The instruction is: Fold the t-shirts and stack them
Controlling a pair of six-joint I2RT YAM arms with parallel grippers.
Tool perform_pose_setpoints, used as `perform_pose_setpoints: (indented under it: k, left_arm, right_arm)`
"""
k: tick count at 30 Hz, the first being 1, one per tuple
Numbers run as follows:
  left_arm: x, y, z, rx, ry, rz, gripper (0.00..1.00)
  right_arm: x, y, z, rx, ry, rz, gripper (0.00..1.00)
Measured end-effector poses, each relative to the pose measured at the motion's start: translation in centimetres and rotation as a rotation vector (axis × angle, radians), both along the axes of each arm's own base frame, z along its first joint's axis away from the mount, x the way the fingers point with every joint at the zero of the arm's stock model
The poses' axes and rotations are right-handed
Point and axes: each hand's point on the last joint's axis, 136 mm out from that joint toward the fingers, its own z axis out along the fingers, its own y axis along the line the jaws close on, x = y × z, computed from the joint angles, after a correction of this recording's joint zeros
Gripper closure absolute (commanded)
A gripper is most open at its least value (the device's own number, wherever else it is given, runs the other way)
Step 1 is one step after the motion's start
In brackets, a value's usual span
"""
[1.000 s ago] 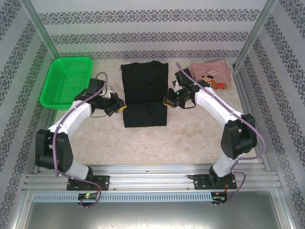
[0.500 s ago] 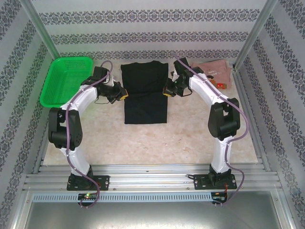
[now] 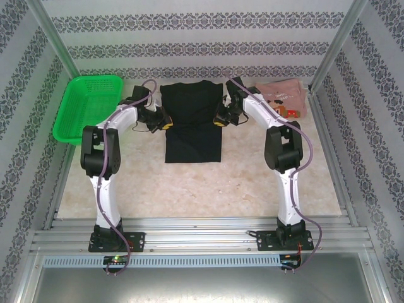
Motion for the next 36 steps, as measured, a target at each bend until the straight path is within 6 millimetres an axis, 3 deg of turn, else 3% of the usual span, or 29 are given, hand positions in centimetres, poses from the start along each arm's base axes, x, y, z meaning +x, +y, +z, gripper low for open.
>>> perform_pose_setpoints:
  k: [2, 5, 7, 10, 13, 15, 17, 19, 22, 24, 28, 31, 33, 36]
  left_arm:
    - [1.0, 0.1, -0.2, 0.003, -0.008, 0.001, 0.59]
    - [2.2, 0.5, 0.6, 0.004, -0.032, 0.021, 0.46]
    - [3.3, 0.8, 2.3, -0.002, -0.066, 0.041, 0.43]
    - [5.9, 1.1, 7.0, -0.029, -0.170, 0.074, 0.35]
    - [8.0, 1.3, 12.7, -0.066, -0.306, 0.100, 0.32]
    - [8.0, 1.6, 15.5, -0.079, -0.363, 0.112, 0.31]
    - [7.1, 2.1, 17.3, -0.079, -0.388, 0.124, 0.30]
    - [5.0, 2.6, 17.7, -0.067, -0.382, 0.137, 0.29]
    - [0.1, 3.2, 15.9, -0.034, -0.326, 0.147, 0.29]
    - [-3.4, 3.6, 13.5, -0.008, -0.265, 0.147, 0.29]
    - [-9.8, 3.9, 6.9, 0.027, -0.104, 0.132, 0.30]
    - [-13.4, 3.8, 2.3, 0.038, 0.021, 0.121, 0.32]
    - [-15.1, 3.6, 0.4, 0.040, 0.079, 0.112, 0.33]
    - [-15.9, 3.1, -0.5, 0.032, 0.102, 0.098, 0.38]
  right_arm:
    - [1.1, -0.2, -0.3, 0.012, -0.002, -0.013, 0.78]
    - [2.4, -0.6, -0.4, 0.040, -0.006, -0.052, 0.64]
    - [3.1, -0.9, 0.0, 0.054, -0.024, -0.076, 0.51]
    - [4.8, -1.3, 1.4, 0.081, -0.089, -0.110, 0.46]
    - [6.0, -1.7, 4.7, 0.114, -0.179, -0.134, 0.44]
    - [5.7, -1.9, 7.9, 0.136, -0.252, -0.135, 0.43]
    - [4.1, -2.3, 11.3, 0.156, -0.318, -0.131, 0.43]
    - [1.4, -2.5, 14.0, 0.170, -0.366, -0.120, 0.43]
    - [-3.4, -2.4, 15.0, 0.170, -0.385, -0.086, 0.41]
    - [-6.9, -1.7, 13.1, 0.156, -0.343, -0.054, 0.40]
    - [-12.9, -0.3, 5.0, 0.118, -0.166, -0.016, 0.40]
    - [-16.6, -0.9, -0.8, 0.077, -0.012, -0.038, 0.40]
    - [-17.4, -1.1, -2.6, 0.063, 0.033, -0.056, 0.40]
    - [-16.4, -0.7, -2.9, 0.080, 0.012, -0.076, 0.41]
